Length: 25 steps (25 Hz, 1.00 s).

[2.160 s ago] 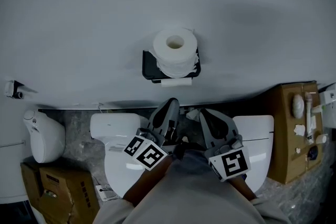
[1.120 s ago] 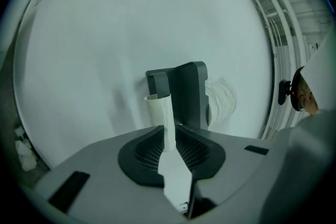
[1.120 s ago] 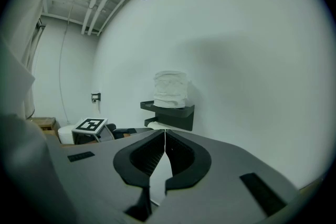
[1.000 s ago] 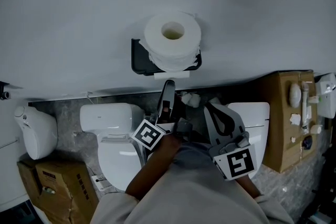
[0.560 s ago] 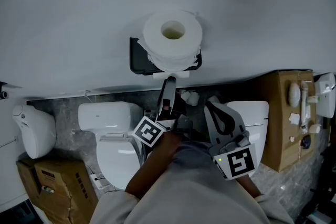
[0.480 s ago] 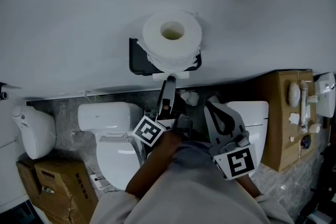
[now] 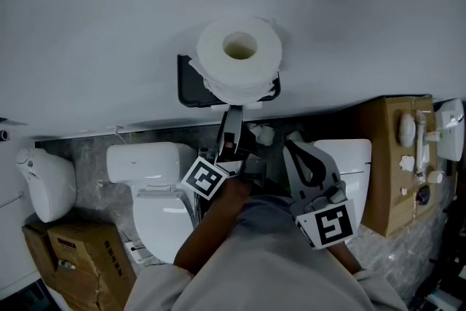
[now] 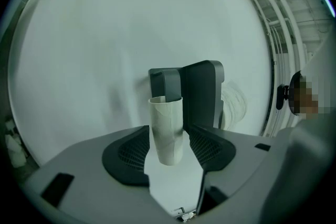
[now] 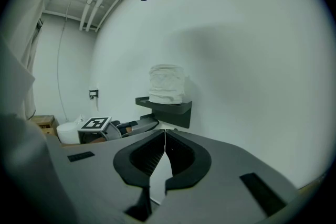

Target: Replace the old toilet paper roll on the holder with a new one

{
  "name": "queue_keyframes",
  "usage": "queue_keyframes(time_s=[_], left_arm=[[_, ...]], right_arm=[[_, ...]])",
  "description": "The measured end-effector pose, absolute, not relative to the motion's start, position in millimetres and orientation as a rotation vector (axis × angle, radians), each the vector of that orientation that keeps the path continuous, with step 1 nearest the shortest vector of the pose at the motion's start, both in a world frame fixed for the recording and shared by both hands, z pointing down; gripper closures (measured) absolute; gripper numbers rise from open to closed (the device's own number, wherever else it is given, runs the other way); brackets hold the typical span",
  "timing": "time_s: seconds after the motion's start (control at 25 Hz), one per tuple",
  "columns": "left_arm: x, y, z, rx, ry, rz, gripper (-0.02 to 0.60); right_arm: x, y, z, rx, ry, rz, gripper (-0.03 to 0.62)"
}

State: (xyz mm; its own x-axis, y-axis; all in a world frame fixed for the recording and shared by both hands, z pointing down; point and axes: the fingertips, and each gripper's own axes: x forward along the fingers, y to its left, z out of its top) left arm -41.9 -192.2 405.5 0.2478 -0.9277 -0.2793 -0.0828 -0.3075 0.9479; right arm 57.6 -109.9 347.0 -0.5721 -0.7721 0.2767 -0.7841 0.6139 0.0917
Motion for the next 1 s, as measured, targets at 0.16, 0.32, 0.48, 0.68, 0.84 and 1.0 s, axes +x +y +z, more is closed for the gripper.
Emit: queue_keyframes(time_s=[0.16, 0.32, 0.48, 0.68, 0.84, 1.0], left_arm=[[-42.3, -196.0, 406.1, 1.615, -0.942, -1.185, 0.356], [-43.4, -198.6, 402.6, 1.624, -0.925, -1.193, 0.356], [-45.0, -201.1, 400.7, 1.629, -0.915, -1.194, 0.356], [-41.4, -204.5, 402.3, 1.627, -0.89, -1.18, 0.37], [-38.7, -205.3, 401.3, 1.622, -0.869, -1.174, 0.373], [-34.4, -208.0, 401.8, 1.624, -0.85, -1.162, 0.374]], right_arm=[[55.8, -113.8, 349.0, 1.267, -2.554, 0.067, 0.577], [54.6, -115.7, 352.7, 1.265, -2.541, 0.08, 0.577], [53.1, -118.0, 352.5, 1.27, -2.541, 0.086, 0.577], [52.8, -120.7, 352.2, 1.28, -2.543, 0.091, 0.577], [53.1, -119.8, 351.8, 1.282, -2.532, 0.1, 0.577], [54.4, -121.3, 351.2, 1.298, -2.534, 0.103, 0.577]])
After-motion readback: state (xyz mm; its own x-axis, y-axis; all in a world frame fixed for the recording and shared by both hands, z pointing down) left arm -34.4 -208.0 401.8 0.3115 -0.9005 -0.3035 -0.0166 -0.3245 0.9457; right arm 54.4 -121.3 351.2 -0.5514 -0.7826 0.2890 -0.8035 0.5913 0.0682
